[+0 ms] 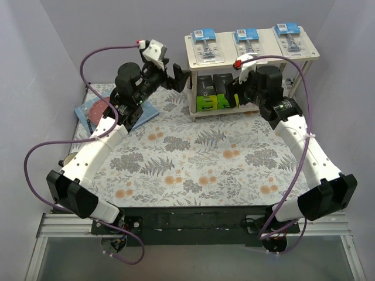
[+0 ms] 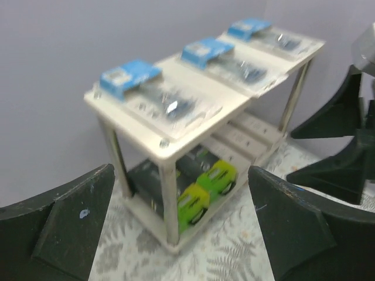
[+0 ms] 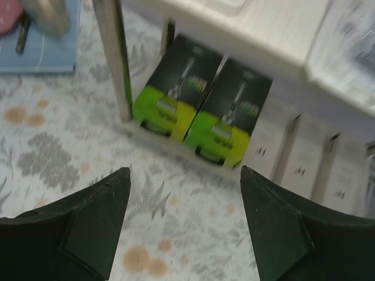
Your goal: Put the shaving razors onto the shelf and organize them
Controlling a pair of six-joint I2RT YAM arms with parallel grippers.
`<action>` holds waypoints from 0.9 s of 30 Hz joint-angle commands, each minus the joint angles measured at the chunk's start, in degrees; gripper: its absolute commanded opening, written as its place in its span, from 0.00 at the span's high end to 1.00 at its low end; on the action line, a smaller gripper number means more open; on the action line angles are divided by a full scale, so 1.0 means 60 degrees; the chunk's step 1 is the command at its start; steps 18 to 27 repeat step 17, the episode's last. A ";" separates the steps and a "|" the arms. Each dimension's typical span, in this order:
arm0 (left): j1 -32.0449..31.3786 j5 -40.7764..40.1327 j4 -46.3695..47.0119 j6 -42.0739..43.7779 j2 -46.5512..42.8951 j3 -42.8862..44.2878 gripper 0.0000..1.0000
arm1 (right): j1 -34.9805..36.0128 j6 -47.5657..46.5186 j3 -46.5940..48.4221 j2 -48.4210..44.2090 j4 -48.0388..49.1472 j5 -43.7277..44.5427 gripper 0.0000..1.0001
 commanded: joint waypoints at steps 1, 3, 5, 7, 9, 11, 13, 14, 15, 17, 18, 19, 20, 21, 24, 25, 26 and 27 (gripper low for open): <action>0.0203 -0.1416 -0.1033 -0.0282 -0.0296 -0.1687 0.02 | -0.0031 0.1452 -0.0716 -0.0048 -0.2559 -0.0165 0.12; 0.0291 -0.1420 -0.1282 -0.0592 -0.0370 -0.2271 0.02 | -0.0045 0.1806 -0.0905 -0.0222 -0.3426 0.0144 0.05; 0.0350 -0.1333 -0.1400 -0.0491 -0.0356 -0.2479 0.02 | -0.0045 0.1618 -0.1241 -0.0573 -0.3427 0.0496 0.02; 0.0365 -0.0924 -0.1722 -0.0081 -0.0166 -0.2509 0.02 | -0.0045 0.1514 -0.1301 -0.0882 -0.3485 0.0555 0.02; 0.0365 -0.1097 -0.1840 -0.0108 0.0053 -0.2466 0.02 | -0.0045 0.1354 -0.1185 -0.0999 -0.3661 0.0862 0.02; 0.0350 -0.0996 -0.1957 0.0022 0.0244 -0.2261 0.02 | -0.0045 0.1177 -0.1228 -0.1073 -0.3574 0.0922 0.02; 0.0365 -0.0922 -0.1928 0.0184 0.0594 -0.2086 0.02 | -0.0045 0.0987 -0.1301 -0.1219 -0.3151 0.1081 0.02; 0.0365 -0.0936 -0.1856 0.0184 0.0756 -0.1983 0.02 | -0.0045 0.0711 -0.1374 -0.1307 -0.2946 0.1010 0.02; 0.0336 -0.0849 -0.1768 0.0068 0.1004 -0.1866 0.02 | -0.0045 0.0432 -0.1520 -0.1496 -0.2538 0.0879 0.02; 0.0306 -0.0688 -0.1869 -0.0064 0.1766 -0.1091 0.02 | -0.0060 0.0122 -0.1463 -0.1455 -0.2460 0.0673 0.02; 0.0306 -0.0688 -0.1869 -0.0064 0.1766 -0.1091 0.02 | -0.0060 0.0122 -0.1463 -0.1455 -0.2460 0.0673 0.02; 0.0306 -0.0688 -0.1869 -0.0064 0.1766 -0.1091 0.02 | -0.0060 0.0122 -0.1463 -0.1455 -0.2460 0.0673 0.02; 0.0306 -0.0688 -0.1869 -0.0064 0.1766 -0.1091 0.02 | -0.0060 0.0122 -0.1463 -0.1455 -0.2460 0.0673 0.02; 0.0306 -0.0688 -0.1869 -0.0064 0.1766 -0.1091 0.02 | -0.0060 0.0122 -0.1463 -0.1455 -0.2460 0.0673 0.02; 0.0306 -0.0688 -0.1869 -0.0064 0.1766 -0.1091 0.02 | -0.0060 0.0122 -0.1463 -0.1455 -0.2460 0.0673 0.02; 0.0306 -0.0688 -0.1869 -0.0064 0.1766 -0.1091 0.02 | -0.0060 0.0122 -0.1463 -0.1455 -0.2460 0.0673 0.02; 0.0306 -0.0688 -0.1869 -0.0064 0.1766 -0.1091 0.02 | -0.0060 0.0122 -0.1463 -0.1455 -0.2460 0.0673 0.02; 0.0306 -0.0688 -0.1869 -0.0064 0.1766 -0.1091 0.02 | -0.0060 0.0122 -0.1463 -0.1455 -0.2460 0.0673 0.02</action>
